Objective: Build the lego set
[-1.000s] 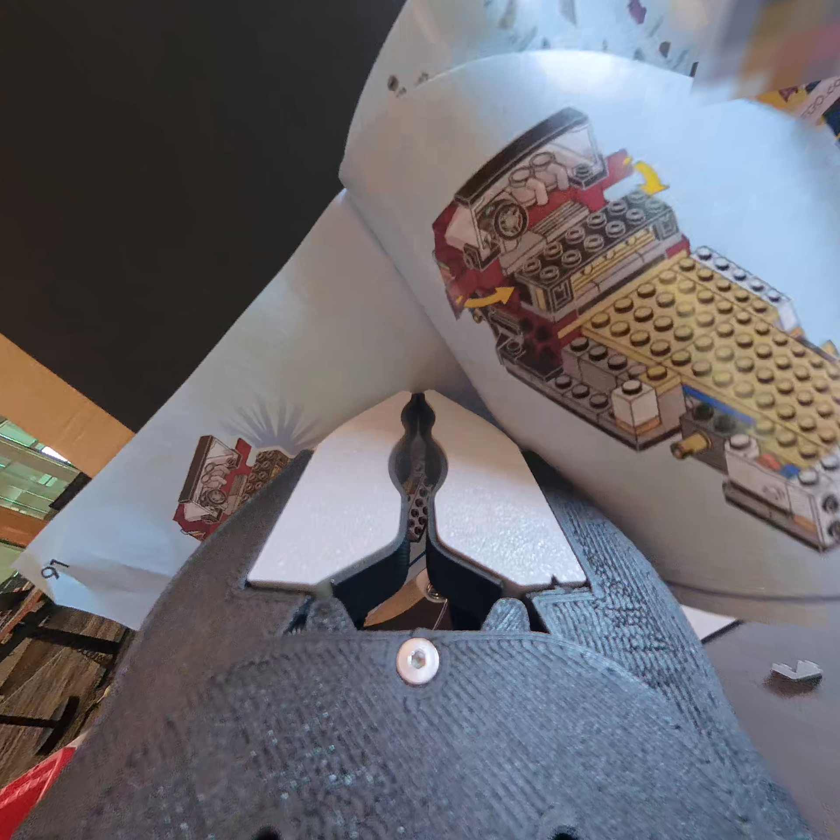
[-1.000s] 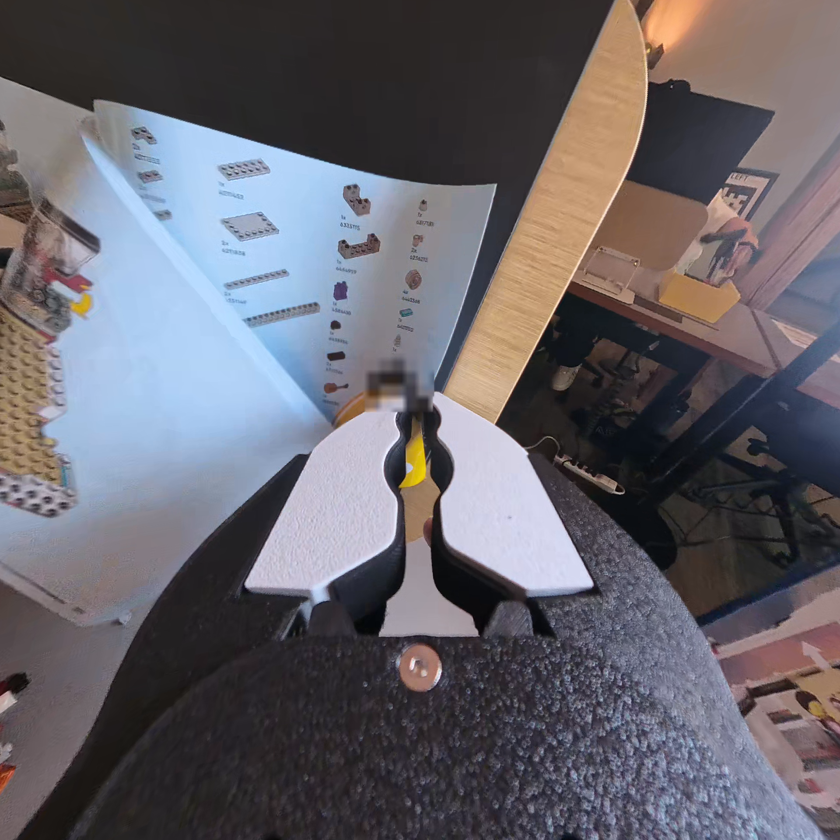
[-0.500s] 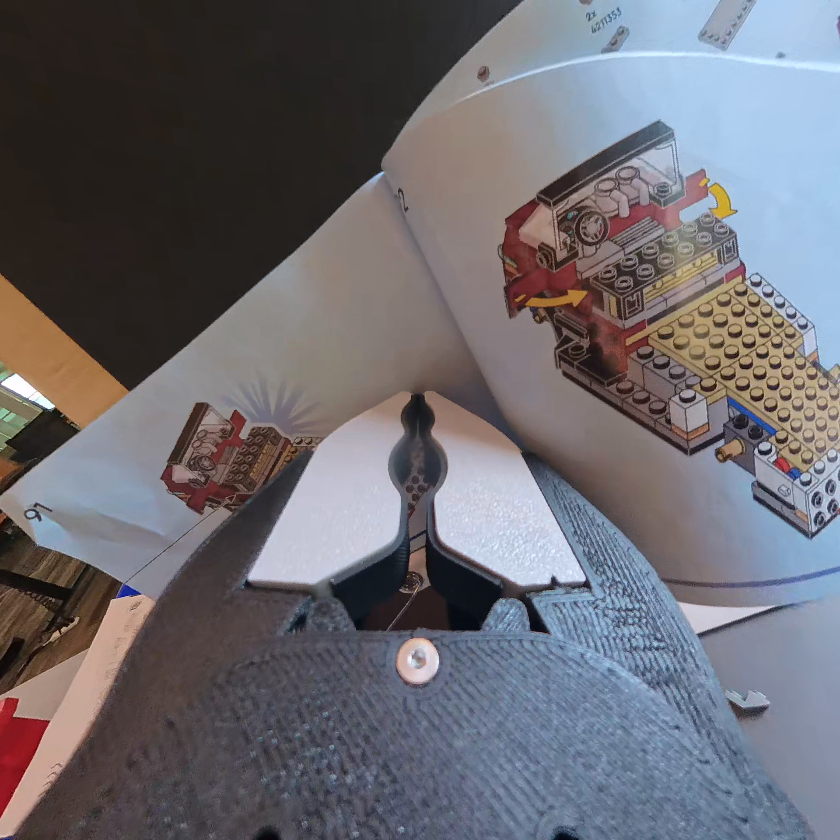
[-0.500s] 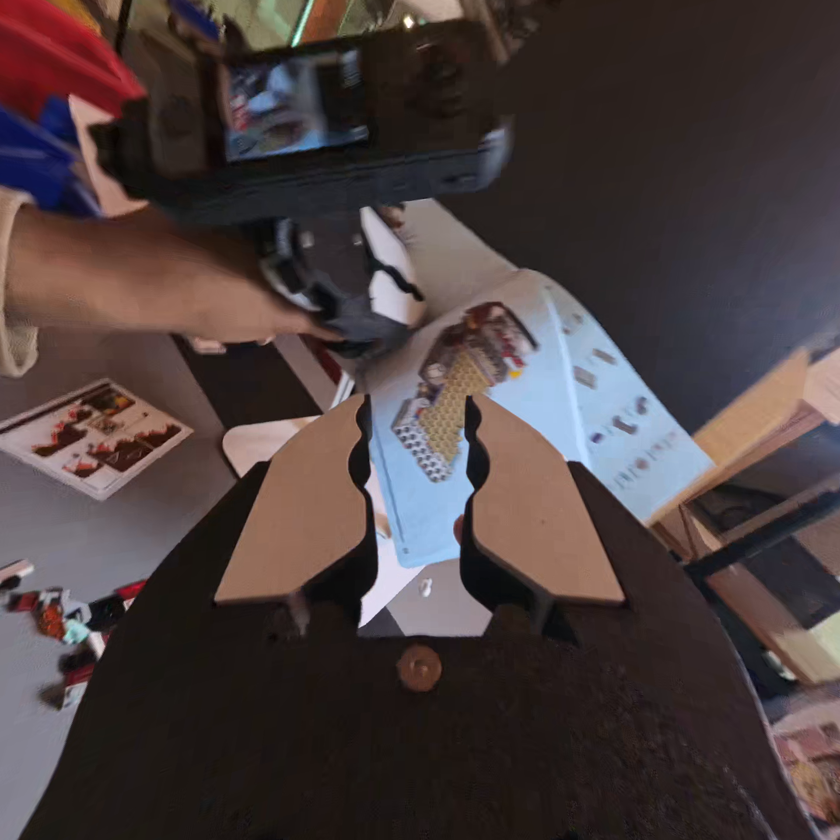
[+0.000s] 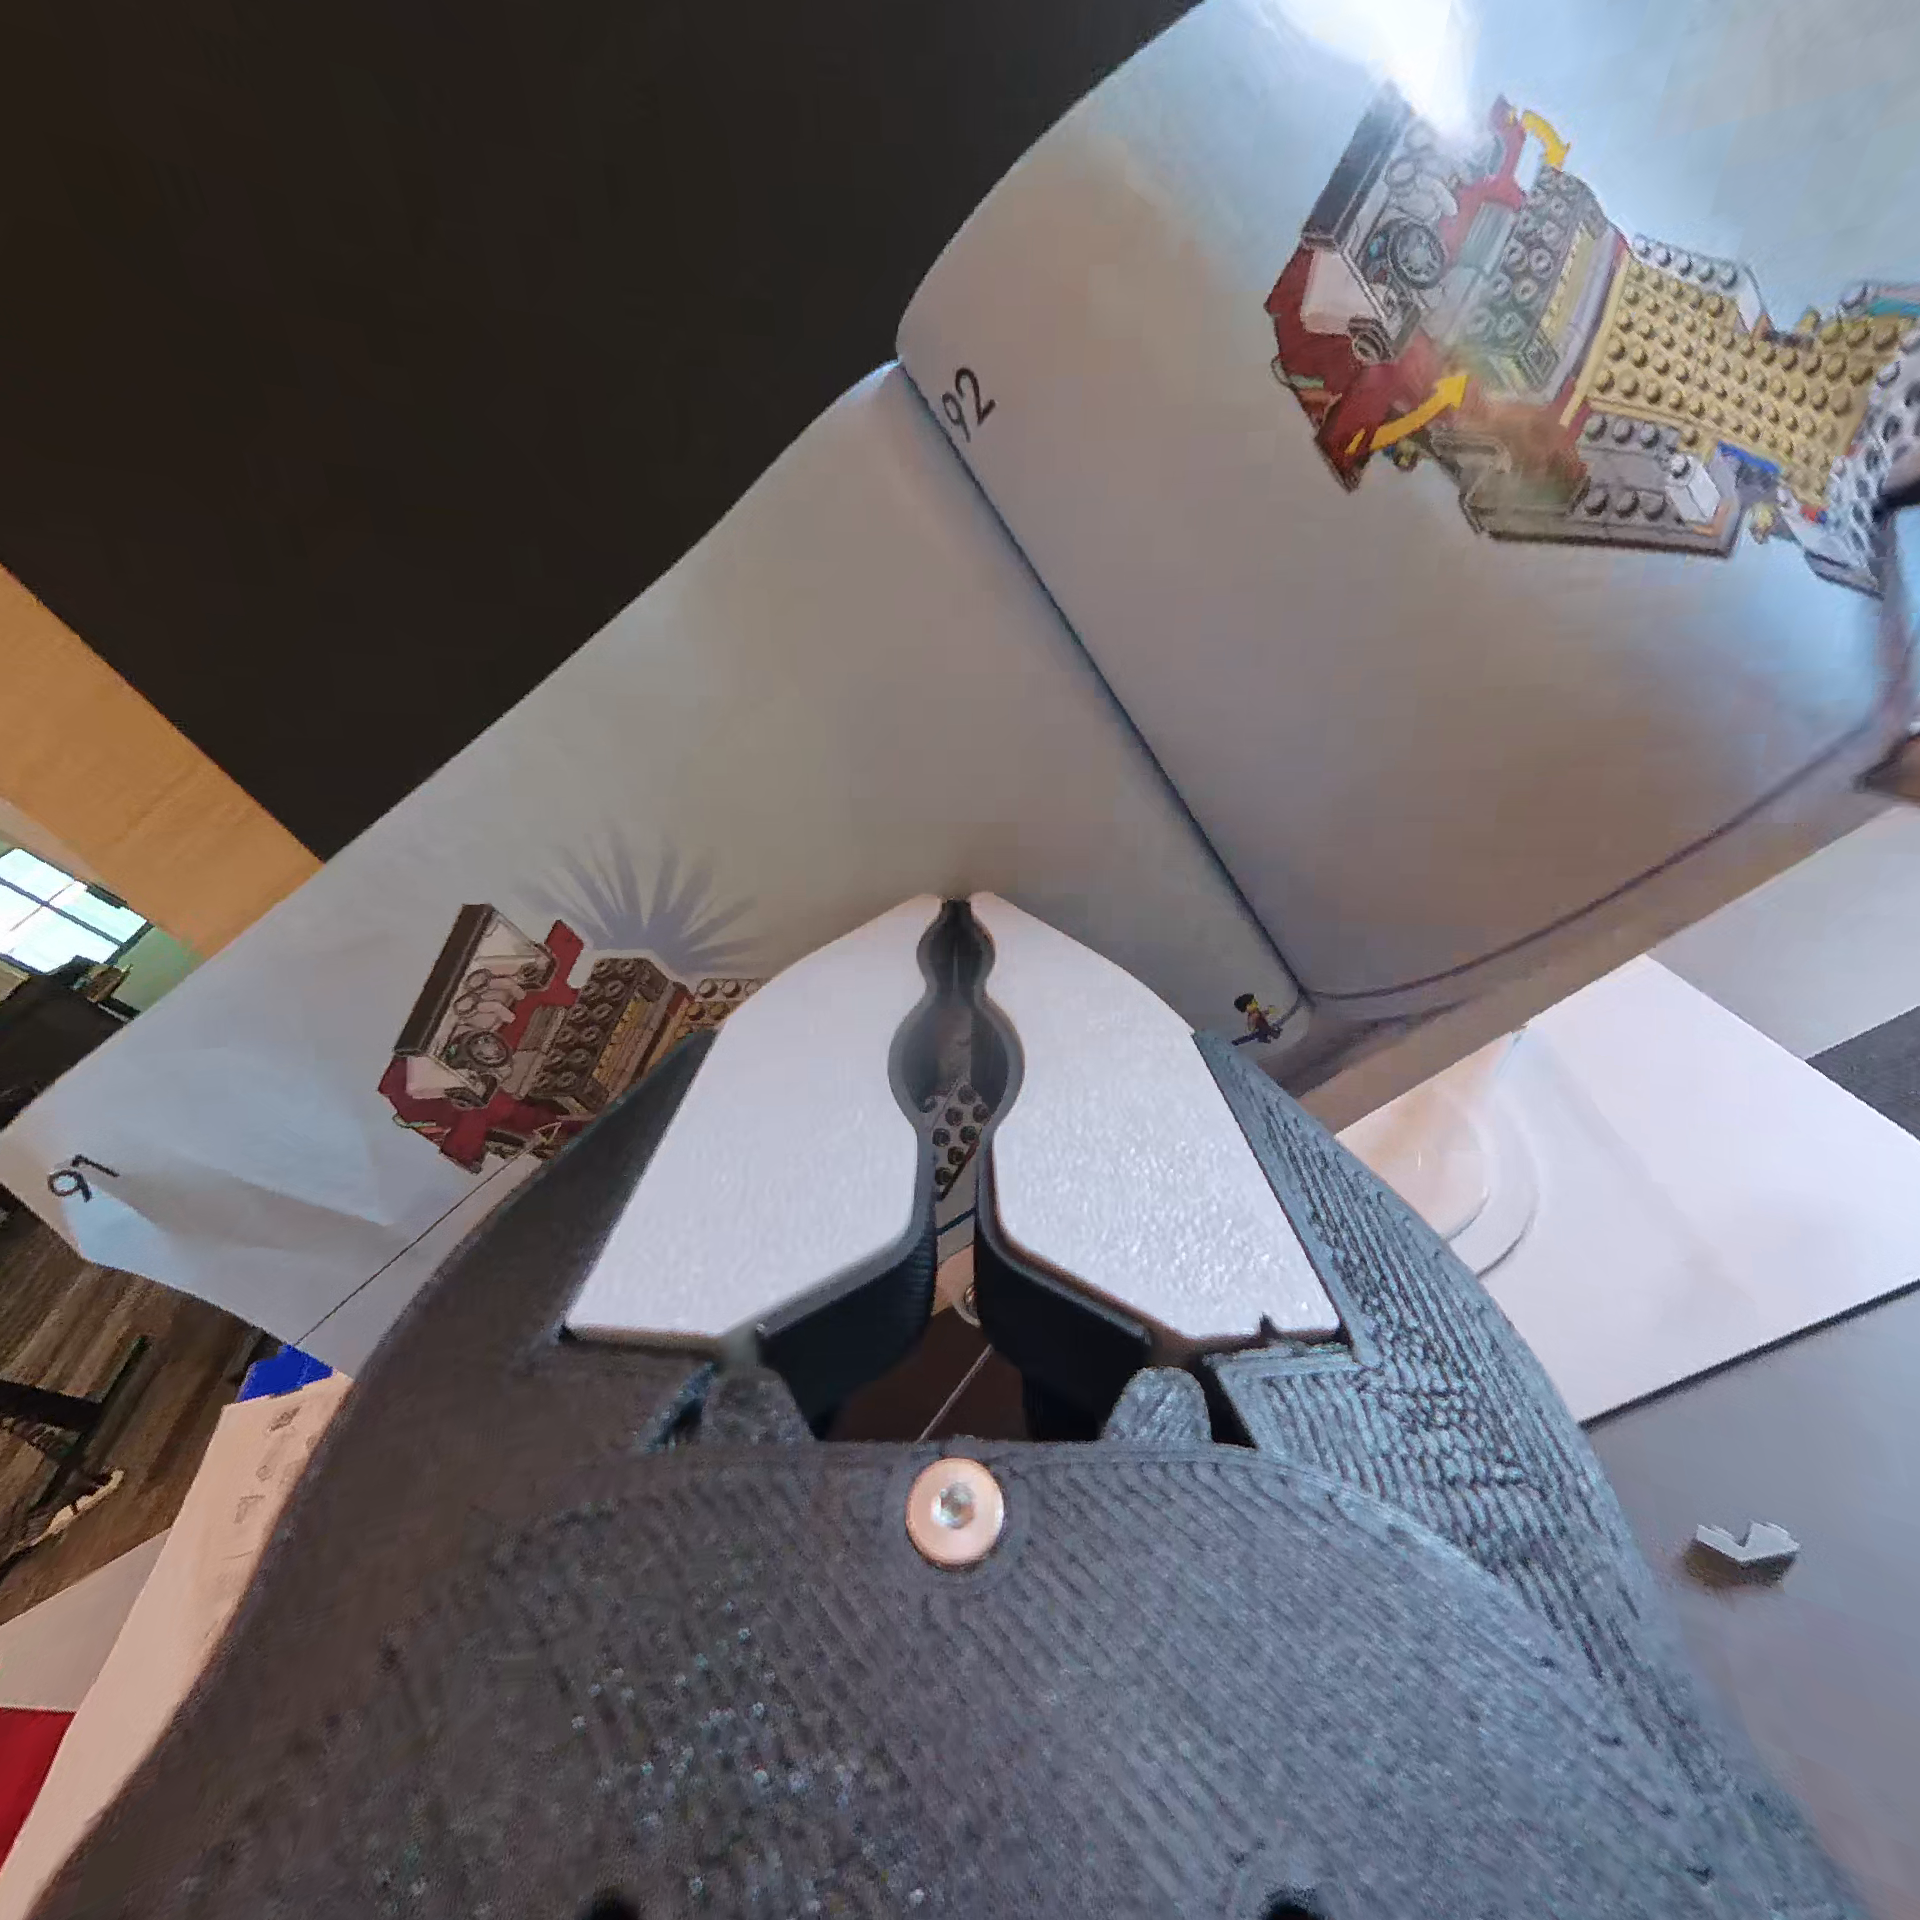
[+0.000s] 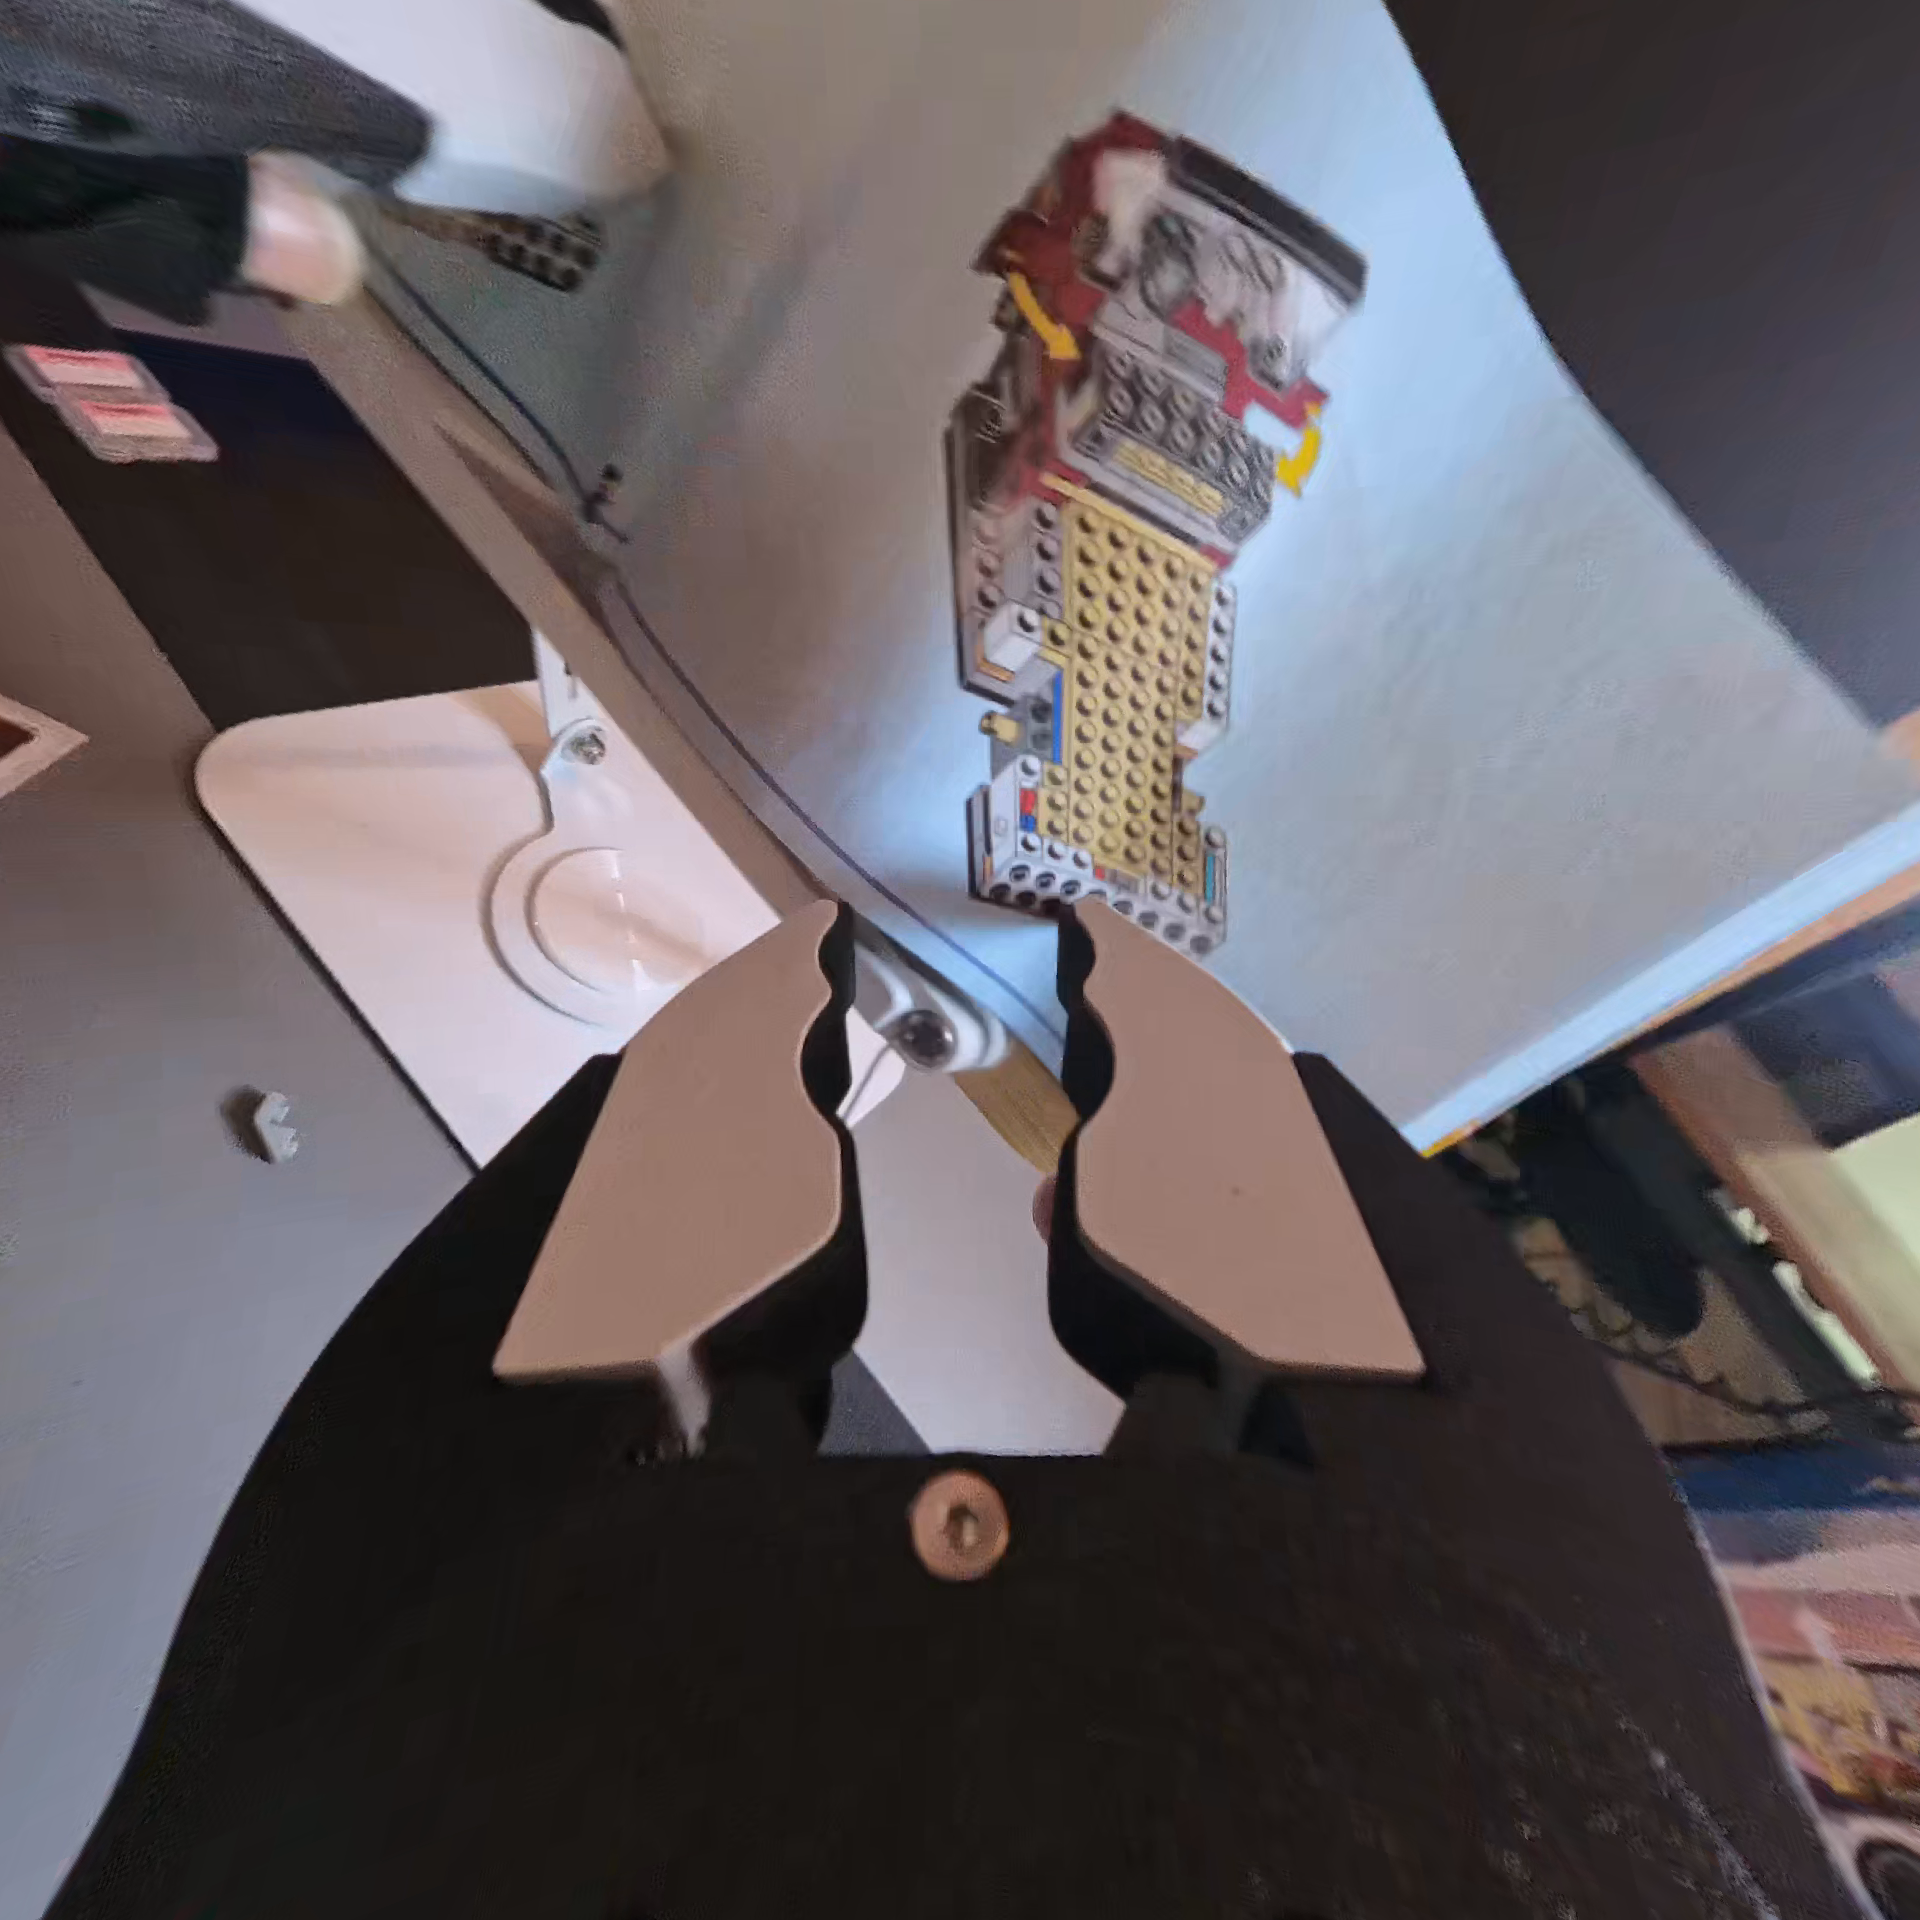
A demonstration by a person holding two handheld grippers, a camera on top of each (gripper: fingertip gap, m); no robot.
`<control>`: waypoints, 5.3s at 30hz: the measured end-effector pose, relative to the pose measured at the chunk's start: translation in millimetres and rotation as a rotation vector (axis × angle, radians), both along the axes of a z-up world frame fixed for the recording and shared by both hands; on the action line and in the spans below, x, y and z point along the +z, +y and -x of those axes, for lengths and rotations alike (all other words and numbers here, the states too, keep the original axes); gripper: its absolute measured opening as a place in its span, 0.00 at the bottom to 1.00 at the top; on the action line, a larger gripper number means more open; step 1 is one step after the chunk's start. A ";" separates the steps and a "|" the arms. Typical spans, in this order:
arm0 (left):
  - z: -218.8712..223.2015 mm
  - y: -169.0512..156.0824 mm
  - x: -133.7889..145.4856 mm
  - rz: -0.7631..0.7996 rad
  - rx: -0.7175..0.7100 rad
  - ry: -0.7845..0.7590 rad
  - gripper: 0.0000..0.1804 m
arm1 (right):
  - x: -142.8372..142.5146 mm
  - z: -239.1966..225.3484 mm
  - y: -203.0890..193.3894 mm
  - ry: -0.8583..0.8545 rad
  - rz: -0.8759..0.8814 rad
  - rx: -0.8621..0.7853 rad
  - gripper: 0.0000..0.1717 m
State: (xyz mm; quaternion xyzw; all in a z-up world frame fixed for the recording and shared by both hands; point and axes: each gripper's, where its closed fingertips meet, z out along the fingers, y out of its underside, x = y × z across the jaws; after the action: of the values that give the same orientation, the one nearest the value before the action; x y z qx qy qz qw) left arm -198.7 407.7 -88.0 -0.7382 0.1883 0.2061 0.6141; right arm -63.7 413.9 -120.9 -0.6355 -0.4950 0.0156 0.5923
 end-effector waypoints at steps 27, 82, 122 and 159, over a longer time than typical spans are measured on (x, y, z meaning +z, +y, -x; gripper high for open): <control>-60.6 9.6 -12.2 0.146 -0.139 -0.077 0.00 | 34.3 -20.0 15.1 0.291 0.135 -0.048 0.22; -60.4 2.9 -14.6 0.118 -0.226 -0.176 0.00 | 71.5 -30.7 63.1 0.214 -0.145 -0.156 0.38; -62.0 0.8 -13.7 0.101 -0.225 -0.171 0.00 | 59.0 -17.8 54.2 0.174 -0.114 -0.054 0.31; 44.5 -55.2 21.9 0.136 -0.368 -0.819 0.03 | 41.9 82.0 -41.2 0.162 0.133 0.357 0.09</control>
State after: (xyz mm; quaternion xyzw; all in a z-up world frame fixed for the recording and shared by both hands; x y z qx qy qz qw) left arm -243.2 352.5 -66.1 -0.7518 0.0713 -0.2283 0.6145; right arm -145.7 372.7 -79.0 -0.5721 -0.5485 0.2041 0.5746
